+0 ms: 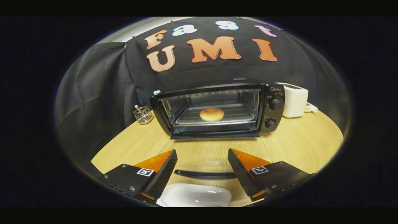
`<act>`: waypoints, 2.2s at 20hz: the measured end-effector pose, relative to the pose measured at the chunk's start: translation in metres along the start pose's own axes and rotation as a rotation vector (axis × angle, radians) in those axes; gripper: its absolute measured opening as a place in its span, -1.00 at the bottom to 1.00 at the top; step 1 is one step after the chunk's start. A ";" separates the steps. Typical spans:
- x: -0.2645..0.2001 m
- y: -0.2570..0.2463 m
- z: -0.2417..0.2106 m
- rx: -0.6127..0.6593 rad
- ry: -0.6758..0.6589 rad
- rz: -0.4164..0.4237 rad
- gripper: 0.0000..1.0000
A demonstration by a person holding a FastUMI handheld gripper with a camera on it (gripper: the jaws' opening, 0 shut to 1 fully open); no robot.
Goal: Open the toaster oven, put the food inside, and close the toaster oven door.
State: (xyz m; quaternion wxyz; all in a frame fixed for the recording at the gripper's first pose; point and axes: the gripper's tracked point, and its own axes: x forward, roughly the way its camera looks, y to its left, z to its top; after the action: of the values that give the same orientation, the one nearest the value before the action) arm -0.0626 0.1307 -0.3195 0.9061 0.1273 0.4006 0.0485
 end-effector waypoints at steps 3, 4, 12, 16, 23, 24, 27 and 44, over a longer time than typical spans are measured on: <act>-0.013 -0.002 -0.021 -0.038 0.018 -0.046 0.95; -0.016 -0.004 -0.026 -0.048 0.020 -0.062 0.95; -0.010 -0.011 -0.069 -0.023 0.155 -0.114 0.95; -0.002 -0.015 -0.075 -0.042 0.208 -0.151 0.95; -0.001 -0.015 -0.063 -0.071 0.174 -0.222 0.92; 0.000 -0.014 -0.063 -0.071 0.174 -0.227 0.92; -0.005 -0.013 -0.049 -0.076 0.130 -0.237 0.93; 0.022 0.009 0.132 -0.278 -0.398 -0.261 0.93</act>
State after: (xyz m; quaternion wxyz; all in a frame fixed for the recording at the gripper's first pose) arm 0.0503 0.1180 -0.2476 0.9743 -0.0437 0.2174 -0.0400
